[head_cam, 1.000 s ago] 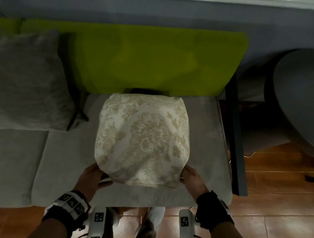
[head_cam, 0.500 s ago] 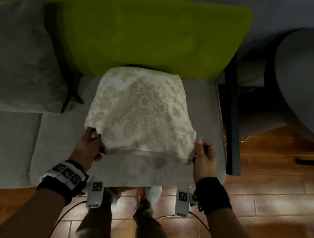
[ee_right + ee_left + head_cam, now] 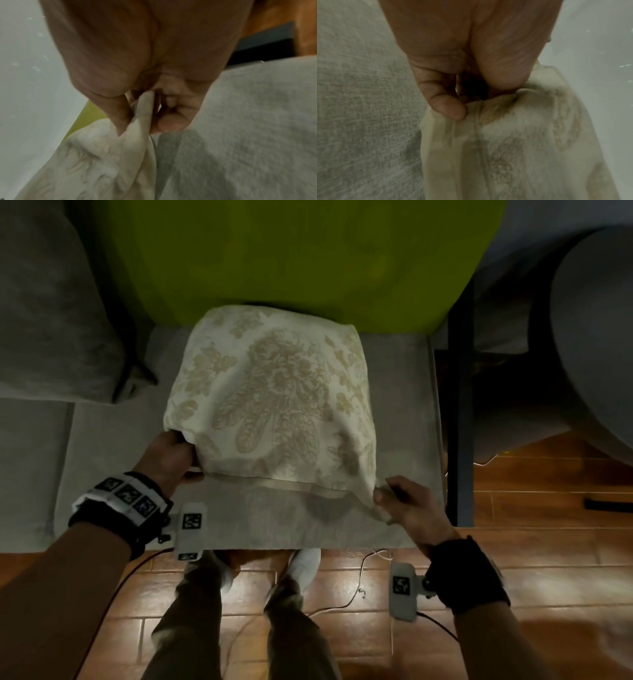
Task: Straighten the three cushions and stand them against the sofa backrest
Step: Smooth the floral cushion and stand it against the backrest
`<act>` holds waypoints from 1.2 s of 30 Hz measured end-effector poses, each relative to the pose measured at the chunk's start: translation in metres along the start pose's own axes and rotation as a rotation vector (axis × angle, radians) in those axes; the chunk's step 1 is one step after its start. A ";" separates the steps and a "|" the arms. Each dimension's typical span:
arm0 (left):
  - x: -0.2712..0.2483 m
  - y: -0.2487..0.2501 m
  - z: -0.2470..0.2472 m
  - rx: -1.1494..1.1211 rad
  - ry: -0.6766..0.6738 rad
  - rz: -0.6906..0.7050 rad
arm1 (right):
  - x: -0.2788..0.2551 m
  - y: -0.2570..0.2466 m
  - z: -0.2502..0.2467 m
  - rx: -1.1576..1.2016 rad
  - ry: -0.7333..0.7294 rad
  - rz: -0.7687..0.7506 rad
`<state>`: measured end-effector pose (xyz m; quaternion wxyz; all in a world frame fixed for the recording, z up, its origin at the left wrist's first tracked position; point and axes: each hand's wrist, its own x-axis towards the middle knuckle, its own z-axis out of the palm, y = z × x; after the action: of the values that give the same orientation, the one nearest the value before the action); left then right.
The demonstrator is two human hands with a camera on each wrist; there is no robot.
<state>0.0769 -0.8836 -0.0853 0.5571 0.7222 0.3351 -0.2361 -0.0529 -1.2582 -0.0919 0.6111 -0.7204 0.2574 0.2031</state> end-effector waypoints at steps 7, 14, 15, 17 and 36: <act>-0.032 -0.021 -0.050 -0.070 0.108 -0.009 | 0.005 0.024 -0.012 0.140 0.337 0.123; -0.041 -0.086 -0.087 -0.132 0.166 -0.220 | -0.001 0.041 -0.003 0.255 0.431 0.240; -0.040 -0.085 -0.084 -0.151 0.122 -0.238 | -0.003 0.040 0.001 0.290 0.352 0.277; -0.040 -0.077 -0.074 -0.182 0.098 -0.250 | -0.006 0.038 0.015 0.291 0.190 0.354; -0.011 -0.064 -0.060 0.217 0.250 -0.038 | 0.002 0.023 0.023 -0.384 0.292 0.095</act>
<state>0.0194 -0.8184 -0.1029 0.4253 0.7953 0.3881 -0.1898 -0.0655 -1.2384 -0.1148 0.4092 -0.8322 0.3331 0.1704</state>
